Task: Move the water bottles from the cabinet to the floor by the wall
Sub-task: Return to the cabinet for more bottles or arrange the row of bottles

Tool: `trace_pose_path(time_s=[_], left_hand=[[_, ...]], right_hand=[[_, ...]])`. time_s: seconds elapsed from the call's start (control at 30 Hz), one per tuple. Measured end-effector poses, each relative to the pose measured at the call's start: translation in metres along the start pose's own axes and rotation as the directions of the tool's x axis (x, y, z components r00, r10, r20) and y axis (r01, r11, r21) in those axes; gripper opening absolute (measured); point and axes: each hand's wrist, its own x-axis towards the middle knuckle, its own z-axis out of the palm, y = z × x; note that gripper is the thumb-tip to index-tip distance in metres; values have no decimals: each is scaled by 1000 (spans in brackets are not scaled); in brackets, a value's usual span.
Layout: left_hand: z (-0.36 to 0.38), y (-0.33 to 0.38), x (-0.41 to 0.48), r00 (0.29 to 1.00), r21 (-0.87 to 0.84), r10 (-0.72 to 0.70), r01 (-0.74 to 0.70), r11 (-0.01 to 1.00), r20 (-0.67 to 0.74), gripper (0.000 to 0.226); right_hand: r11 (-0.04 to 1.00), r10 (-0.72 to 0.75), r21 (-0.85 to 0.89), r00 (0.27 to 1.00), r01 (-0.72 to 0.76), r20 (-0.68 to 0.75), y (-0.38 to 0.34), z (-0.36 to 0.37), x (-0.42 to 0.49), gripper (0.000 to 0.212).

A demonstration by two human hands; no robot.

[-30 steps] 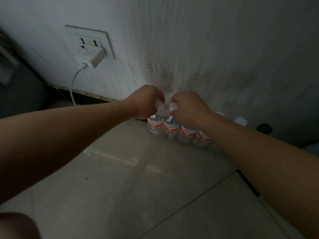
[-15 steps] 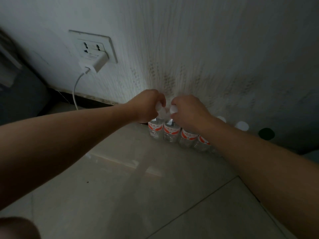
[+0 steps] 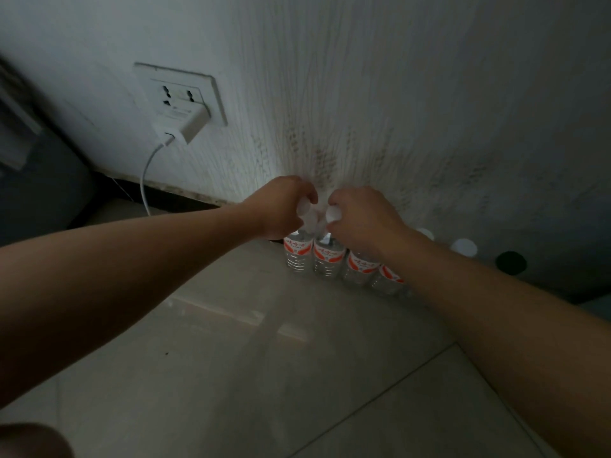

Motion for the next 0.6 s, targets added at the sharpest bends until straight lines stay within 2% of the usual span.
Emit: trace_pose_path(time_s=[0.3,0.47,0.6], left_hand=[[0,0,0,1000,8,-15,15,1000,12,52],[1,1,0,1000,7,-18,17,1000,12,54],[-1,1,0,1000,-3,-23,23,1000,4,52]], right_hand=[[1000,-3,-8,1000,3,12,-2,-2,-1,30],[1000,-20,21,1000,20,19,-2,-3,-2,43],[999,-33,13,999,33,1,-1,-3,-2,43]])
